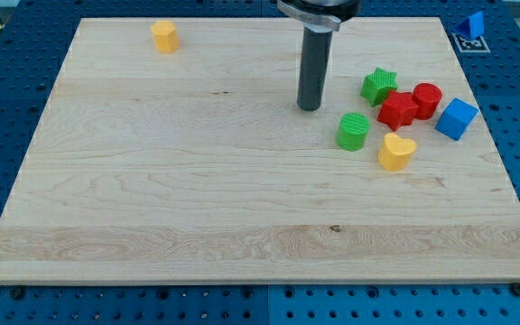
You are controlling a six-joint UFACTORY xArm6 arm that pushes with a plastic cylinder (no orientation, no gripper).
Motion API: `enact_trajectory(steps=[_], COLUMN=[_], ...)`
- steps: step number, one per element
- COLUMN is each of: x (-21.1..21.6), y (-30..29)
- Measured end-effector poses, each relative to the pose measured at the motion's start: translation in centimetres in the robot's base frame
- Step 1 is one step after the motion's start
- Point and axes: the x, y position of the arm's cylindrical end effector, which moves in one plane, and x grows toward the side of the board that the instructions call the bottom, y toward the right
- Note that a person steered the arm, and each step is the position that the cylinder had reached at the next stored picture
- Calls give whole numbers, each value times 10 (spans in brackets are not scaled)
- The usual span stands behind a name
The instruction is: Push the red star along with blue cube and red circle to the center right
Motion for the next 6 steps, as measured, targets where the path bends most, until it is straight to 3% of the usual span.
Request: enact_trajectory(steps=[3, 6], x=[12, 11], y=[110, 129])
